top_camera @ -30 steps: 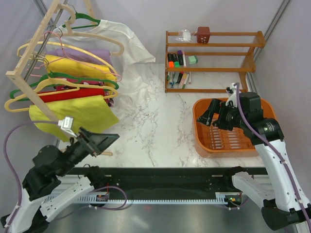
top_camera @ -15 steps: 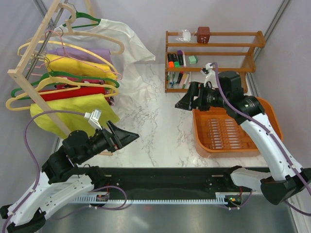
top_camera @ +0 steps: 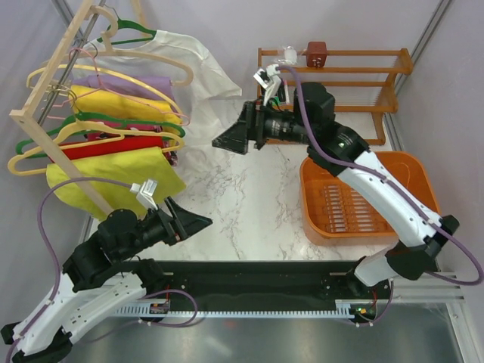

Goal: Remove the trousers from the hanger

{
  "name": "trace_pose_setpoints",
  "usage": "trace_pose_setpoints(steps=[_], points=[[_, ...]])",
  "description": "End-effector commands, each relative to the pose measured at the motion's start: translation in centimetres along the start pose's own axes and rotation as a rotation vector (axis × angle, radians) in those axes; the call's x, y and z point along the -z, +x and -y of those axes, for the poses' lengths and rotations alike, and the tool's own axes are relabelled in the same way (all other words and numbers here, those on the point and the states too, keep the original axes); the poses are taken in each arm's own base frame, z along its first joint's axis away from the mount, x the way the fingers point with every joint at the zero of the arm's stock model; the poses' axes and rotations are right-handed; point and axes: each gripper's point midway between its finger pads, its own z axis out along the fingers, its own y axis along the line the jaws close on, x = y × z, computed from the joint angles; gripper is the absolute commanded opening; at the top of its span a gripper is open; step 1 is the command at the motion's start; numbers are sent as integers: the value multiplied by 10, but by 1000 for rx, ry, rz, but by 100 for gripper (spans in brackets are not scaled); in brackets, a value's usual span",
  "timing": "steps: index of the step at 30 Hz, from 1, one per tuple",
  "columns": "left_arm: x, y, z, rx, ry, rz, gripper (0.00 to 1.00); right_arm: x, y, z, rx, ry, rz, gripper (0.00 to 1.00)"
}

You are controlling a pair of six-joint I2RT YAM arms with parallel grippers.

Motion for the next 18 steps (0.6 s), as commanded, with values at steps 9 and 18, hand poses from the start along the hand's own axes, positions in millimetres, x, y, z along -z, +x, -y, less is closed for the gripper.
trace_pose_setpoints(steps=[9,18], points=[[22,16,-10,100,16,-38,82,-105,-34,-33,95,-192,89,78],[26,21,-1,95,42,-83,79,-128,-20,-19,117,-203,58,71]])
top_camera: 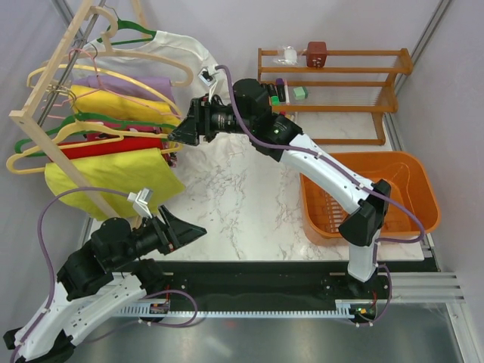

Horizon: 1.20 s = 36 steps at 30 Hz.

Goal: Remove the trousers from the hanger

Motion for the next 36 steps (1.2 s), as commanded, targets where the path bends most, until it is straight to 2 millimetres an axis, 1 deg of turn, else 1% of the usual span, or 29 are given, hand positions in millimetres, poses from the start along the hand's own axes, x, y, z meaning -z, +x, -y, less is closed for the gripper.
trace_pose_setpoints(steps=[1,6,7,12,17,19,23,25,26,27,28,29,30,32,33,35,36], points=[[4,5,9,21,26,-36,79,1,-28,-29,84,-93,75,71],[8,4,12,23,35,-31,78,-7,-19,-33,85,-117,56,67],[8,4,12,23,38,-30,78,-9,-16,-37,87,-125,50,67],[11,4,12,22,44,-27,78,-17,-3,-34,88,-126,26,66],[15,4,16,21,57,-28,79,-20,0,-37,95,-133,20,66],[16,3,18,20,62,-28,79,-20,2,-35,102,-123,13,66],[18,3,19,17,69,-27,79,-24,10,-36,114,-132,-6,62],[19,4,20,14,68,-30,79,-29,17,-43,123,-149,-17,58],[19,4,19,12,66,-31,79,-33,22,-43,120,-150,-26,55],[20,5,20,12,69,-35,79,-36,22,-44,118,-147,-21,53],[20,5,20,12,68,-37,79,-39,25,-50,117,-161,-25,52],[21,5,20,11,69,-38,79,-44,30,-51,115,-165,-33,52],[21,6,19,11,65,-41,79,-48,32,-59,124,-177,-30,52],[25,5,20,9,67,-35,79,-55,38,-61,127,-180,-34,51],[28,5,19,10,62,-34,79,-57,36,-67,135,-187,-26,51],[32,4,18,10,60,-27,79,-63,40,-67,135,-187,-28,50],[35,5,17,10,54,-26,79,-65,40,-70,140,-191,-22,50]])
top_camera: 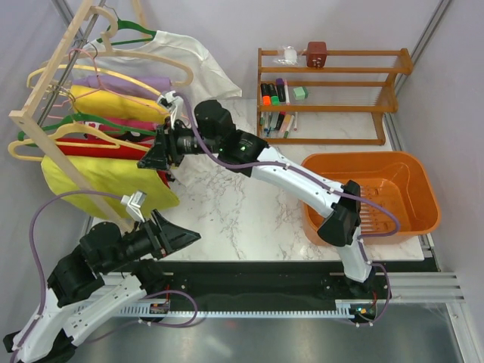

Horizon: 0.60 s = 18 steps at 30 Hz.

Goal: Remove the trousers from the hanger

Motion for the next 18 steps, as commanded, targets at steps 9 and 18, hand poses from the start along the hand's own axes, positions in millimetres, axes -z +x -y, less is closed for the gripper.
trace_pose_setpoints(steps=[9,18], points=[[38,-1,7,19,30,28,79,-29,-13,-31,86,-64,73,37],[50,-2,6,29,33,49,79,-46,-15,-37,74,-96,117,32]])
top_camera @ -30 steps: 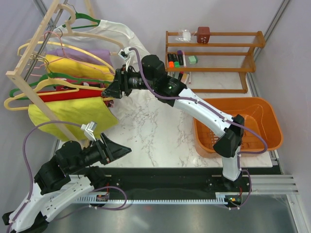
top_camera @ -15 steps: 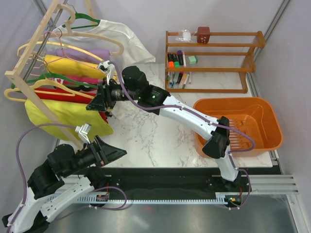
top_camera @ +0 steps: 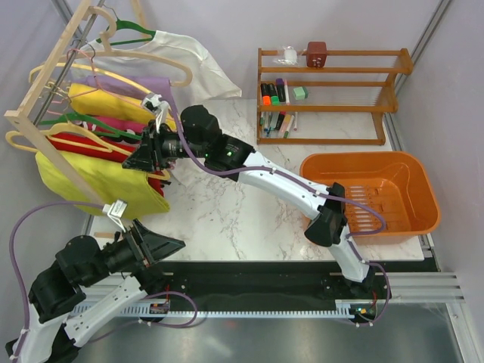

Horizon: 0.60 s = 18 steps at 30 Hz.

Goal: Remove the trousers from the hanger

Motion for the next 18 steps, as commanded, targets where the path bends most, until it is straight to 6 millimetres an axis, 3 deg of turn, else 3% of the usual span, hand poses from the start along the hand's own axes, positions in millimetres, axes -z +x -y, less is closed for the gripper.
trace_pose_setpoints(steps=[1,8,12,18], points=[[9,-3,4,25,7,15,79,-12,-17,-15,34,-52,79,31],[6,-1,2,28,-6,3,79,-14,-24,-23,49,-84,105,16],[4,-1,2,35,-13,2,79,-14,-25,-30,57,-128,103,0],[0,-2,2,33,-23,0,79,-7,-37,-47,59,-180,128,0]])
